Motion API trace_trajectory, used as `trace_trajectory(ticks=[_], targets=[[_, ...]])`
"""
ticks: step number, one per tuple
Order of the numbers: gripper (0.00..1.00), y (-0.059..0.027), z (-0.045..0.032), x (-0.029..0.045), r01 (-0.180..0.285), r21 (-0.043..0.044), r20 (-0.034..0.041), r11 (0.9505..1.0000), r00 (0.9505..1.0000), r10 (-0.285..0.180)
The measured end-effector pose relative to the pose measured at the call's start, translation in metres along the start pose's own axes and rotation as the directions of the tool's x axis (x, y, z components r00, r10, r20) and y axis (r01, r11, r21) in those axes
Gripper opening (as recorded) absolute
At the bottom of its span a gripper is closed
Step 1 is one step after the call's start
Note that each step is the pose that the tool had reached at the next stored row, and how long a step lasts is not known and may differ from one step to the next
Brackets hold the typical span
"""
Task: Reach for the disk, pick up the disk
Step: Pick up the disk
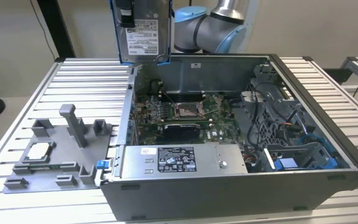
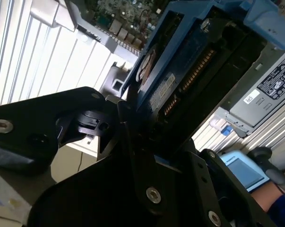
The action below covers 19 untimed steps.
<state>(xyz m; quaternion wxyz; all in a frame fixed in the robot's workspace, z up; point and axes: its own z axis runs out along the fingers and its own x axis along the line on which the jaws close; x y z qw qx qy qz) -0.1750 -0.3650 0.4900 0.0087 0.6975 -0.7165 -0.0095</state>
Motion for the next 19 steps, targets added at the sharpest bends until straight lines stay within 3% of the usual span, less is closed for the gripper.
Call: trace_trajectory(ticks=[19], targets=[[0.0,-0.0864,-0.0022,-0.0023,0.0,0.0,0.0,1.0,1.0,0.0]])
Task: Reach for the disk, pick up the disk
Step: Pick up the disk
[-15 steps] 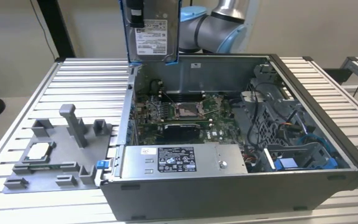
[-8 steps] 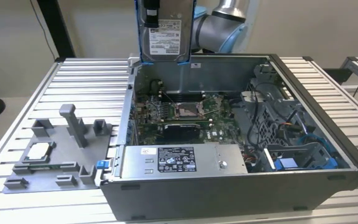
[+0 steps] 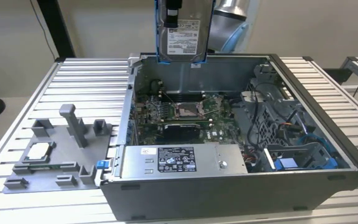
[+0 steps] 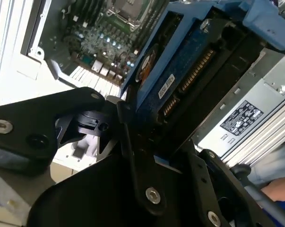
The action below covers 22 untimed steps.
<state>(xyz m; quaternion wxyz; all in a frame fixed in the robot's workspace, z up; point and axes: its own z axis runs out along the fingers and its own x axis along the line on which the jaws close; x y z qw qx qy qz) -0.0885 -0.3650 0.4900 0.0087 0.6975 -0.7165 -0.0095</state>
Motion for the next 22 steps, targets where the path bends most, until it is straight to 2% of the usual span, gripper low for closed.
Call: trace_trajectory(ticks=[22], targets=[[0.0,-0.0971,-0.0025,-0.0027,0.0,0.0,0.0001,1.0,1.0,0.0]])
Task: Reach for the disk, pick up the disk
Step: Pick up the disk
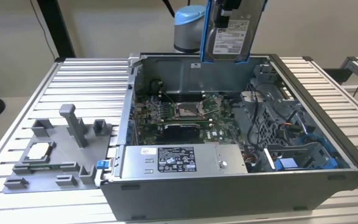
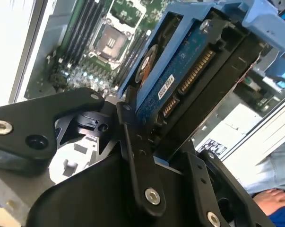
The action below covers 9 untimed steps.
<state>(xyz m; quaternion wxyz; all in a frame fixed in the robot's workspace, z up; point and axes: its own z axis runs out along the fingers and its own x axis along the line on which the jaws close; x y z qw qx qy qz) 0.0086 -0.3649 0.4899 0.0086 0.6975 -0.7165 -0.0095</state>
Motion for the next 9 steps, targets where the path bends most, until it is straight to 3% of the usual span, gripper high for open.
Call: trace_trajectory(ticks=[9], targets=[[0.0,-0.0384,-0.001,-0.001,0.0,0.0,0.0,1.0,1.0,0.0]])
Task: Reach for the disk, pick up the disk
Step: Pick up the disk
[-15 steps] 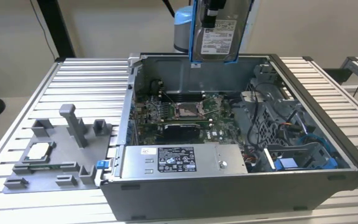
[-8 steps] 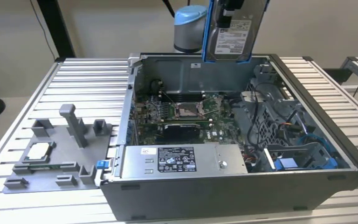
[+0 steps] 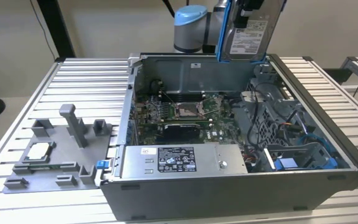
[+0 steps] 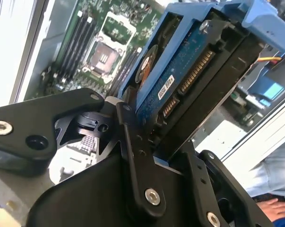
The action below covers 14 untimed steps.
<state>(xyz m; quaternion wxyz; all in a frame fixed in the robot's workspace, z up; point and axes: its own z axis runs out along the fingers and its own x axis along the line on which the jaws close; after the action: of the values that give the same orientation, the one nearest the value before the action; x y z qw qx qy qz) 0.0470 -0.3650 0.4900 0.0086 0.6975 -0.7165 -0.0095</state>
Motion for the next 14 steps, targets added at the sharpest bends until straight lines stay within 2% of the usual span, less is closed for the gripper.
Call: trace_trajectory(ticks=[11,14], targets=[[0.0,-0.0452,-0.0011,-0.0012,0.0,0.0,0.0001,1.0,1.0,0.0],[0.0,-0.0522,-0.0013,-0.0014,0.0,0.0,0.0002,1.0,1.0,0.0]])
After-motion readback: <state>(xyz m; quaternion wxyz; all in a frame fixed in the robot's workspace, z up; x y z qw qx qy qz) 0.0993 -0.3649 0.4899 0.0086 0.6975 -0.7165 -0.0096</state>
